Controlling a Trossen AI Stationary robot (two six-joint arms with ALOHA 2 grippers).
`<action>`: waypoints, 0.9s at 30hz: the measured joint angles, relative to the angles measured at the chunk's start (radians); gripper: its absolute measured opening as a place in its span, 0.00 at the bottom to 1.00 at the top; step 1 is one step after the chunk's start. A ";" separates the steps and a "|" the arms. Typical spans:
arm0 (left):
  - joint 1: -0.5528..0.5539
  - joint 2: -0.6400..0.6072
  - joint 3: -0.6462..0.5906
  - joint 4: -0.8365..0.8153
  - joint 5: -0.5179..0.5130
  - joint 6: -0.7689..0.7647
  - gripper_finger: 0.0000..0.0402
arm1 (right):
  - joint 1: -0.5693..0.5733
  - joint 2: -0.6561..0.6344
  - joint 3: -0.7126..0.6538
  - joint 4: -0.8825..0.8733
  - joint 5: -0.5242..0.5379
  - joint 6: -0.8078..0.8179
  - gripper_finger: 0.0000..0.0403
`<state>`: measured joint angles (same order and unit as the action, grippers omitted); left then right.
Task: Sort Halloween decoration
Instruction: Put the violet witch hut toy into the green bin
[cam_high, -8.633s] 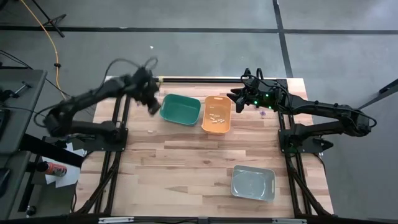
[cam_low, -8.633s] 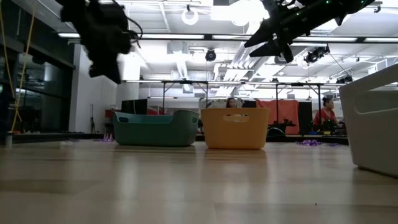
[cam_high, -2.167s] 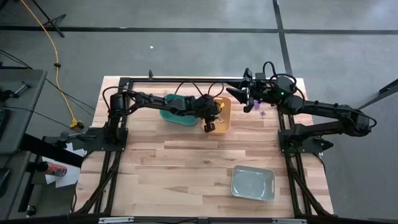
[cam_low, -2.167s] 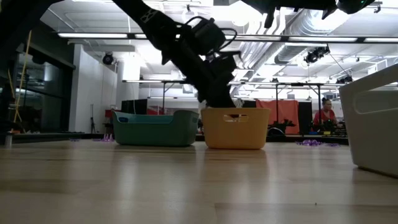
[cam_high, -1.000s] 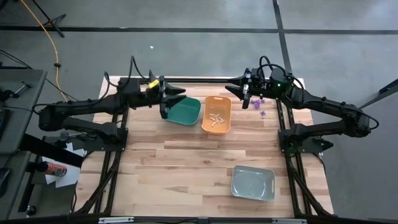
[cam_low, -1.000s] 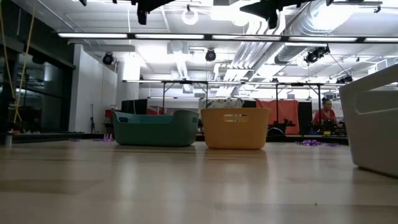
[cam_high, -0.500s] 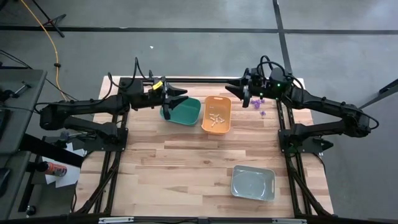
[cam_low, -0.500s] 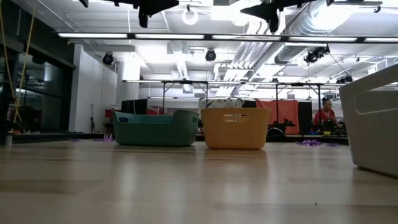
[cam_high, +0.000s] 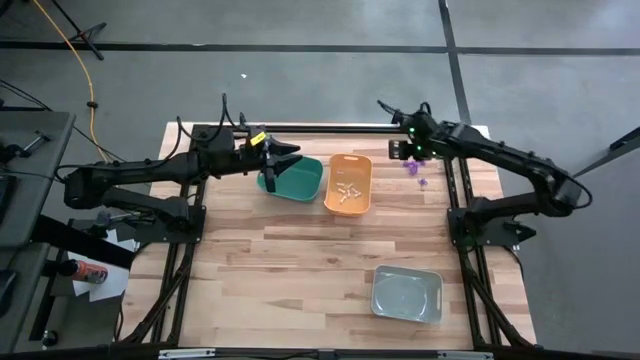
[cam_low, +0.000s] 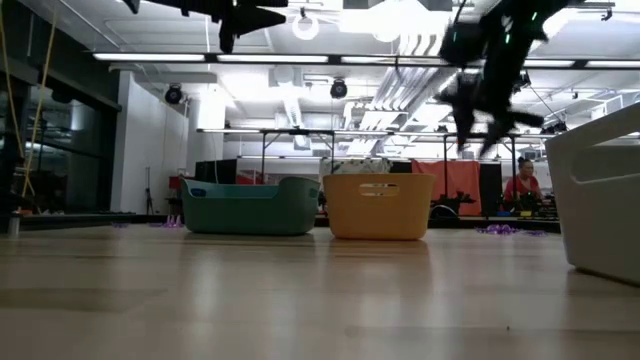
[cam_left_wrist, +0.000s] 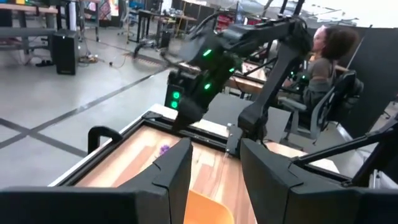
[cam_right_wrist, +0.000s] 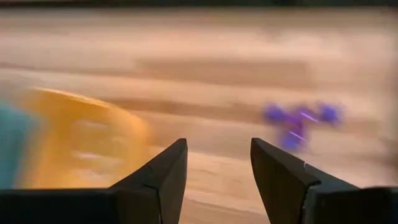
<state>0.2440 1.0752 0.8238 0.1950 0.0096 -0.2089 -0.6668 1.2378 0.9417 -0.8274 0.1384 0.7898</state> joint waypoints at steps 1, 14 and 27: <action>0.000 0.000 0.000 -0.006 0.000 0.000 0.32 | -0.016 0.028 -0.015 -0.004 0.000 -0.014 0.43; 0.000 0.000 0.000 -0.080 0.000 -0.052 0.32 | -0.138 0.281 -0.119 0.193 0.001 -0.005 0.43; 0.000 0.000 0.000 -0.080 -0.002 -0.052 0.32 | -0.139 0.346 -0.099 0.186 0.001 -0.314 0.43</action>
<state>0.2443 1.0752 0.8238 0.1152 0.0080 -0.2607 -0.8055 1.5841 0.8427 -0.6414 0.1393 0.4763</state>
